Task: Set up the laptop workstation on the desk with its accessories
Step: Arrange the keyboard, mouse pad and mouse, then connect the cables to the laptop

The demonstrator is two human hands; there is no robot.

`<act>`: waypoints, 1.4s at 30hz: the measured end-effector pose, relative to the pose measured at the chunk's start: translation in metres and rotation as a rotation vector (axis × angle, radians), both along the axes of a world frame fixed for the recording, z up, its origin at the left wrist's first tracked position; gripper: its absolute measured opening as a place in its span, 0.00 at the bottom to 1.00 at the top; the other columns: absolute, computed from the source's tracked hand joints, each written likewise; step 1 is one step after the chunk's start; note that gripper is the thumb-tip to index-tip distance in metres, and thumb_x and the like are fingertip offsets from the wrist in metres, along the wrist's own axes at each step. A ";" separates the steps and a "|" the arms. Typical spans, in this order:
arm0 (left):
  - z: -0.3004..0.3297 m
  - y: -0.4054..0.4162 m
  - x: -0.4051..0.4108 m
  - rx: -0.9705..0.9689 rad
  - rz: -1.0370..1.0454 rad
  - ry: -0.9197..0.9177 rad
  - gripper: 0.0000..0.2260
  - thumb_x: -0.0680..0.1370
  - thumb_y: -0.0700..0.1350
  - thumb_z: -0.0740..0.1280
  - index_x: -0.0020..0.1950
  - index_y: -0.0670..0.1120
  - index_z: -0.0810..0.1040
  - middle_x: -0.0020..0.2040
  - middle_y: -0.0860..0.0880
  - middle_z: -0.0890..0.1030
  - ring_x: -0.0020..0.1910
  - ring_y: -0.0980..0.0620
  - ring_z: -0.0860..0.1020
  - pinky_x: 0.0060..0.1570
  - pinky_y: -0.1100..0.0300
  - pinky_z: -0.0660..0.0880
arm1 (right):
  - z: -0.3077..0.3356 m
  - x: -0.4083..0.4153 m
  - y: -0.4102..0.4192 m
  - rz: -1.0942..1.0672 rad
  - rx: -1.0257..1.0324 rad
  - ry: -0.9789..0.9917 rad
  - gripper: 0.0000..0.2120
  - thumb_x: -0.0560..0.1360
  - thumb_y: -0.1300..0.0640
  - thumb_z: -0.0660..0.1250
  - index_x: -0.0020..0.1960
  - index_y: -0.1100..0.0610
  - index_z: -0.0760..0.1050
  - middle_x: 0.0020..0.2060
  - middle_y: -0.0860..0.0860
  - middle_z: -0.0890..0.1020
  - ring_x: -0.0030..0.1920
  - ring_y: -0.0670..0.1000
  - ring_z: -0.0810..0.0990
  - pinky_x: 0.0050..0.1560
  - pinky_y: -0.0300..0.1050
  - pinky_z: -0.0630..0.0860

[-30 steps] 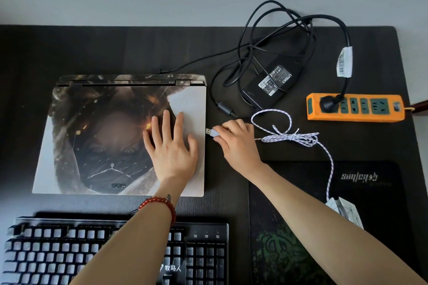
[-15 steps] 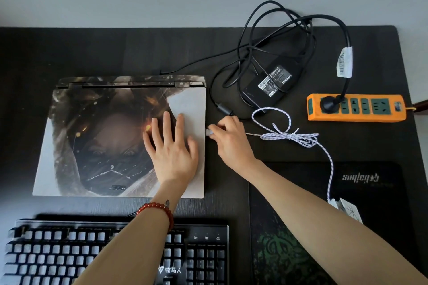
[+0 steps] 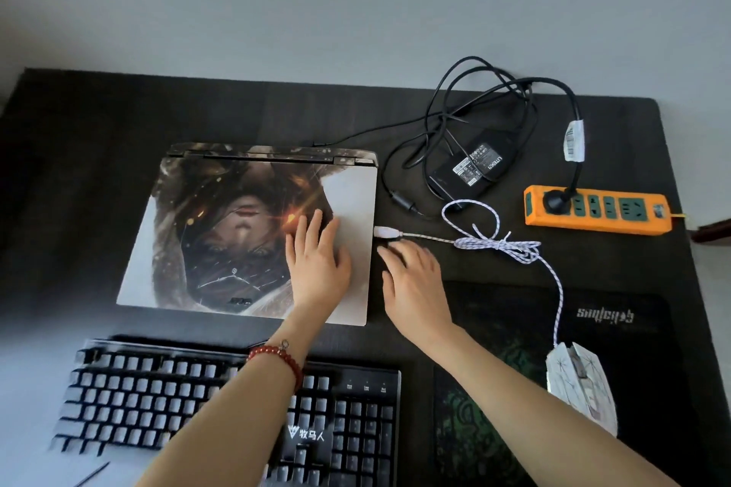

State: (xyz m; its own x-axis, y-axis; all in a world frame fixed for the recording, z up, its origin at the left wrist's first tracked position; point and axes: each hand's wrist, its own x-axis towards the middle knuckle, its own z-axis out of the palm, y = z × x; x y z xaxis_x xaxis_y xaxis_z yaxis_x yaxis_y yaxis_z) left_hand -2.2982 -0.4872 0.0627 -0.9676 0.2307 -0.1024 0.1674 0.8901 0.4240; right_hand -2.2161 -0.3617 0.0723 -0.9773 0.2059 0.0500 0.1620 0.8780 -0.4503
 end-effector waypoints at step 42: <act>0.012 -0.453 0.079 0.053 0.129 -0.384 0.07 0.75 0.51 0.66 0.43 0.48 0.73 0.45 0.49 0.80 0.46 0.46 0.76 0.41 0.58 0.70 | 0.015 -0.060 -0.404 0.081 0.136 -0.544 0.37 0.67 0.31 0.58 0.70 0.49 0.59 0.66 0.57 0.68 0.68 0.58 0.61 0.68 0.68 0.47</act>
State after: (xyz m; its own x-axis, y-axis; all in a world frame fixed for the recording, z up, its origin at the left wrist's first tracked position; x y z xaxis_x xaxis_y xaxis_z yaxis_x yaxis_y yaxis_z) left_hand -2.2196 -0.9398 0.0750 -0.8828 0.1248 -0.4528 -0.1234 0.8686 0.4800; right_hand -2.2762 -0.7661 0.0877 -0.8824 0.1556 -0.4441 0.2683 0.9417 -0.2032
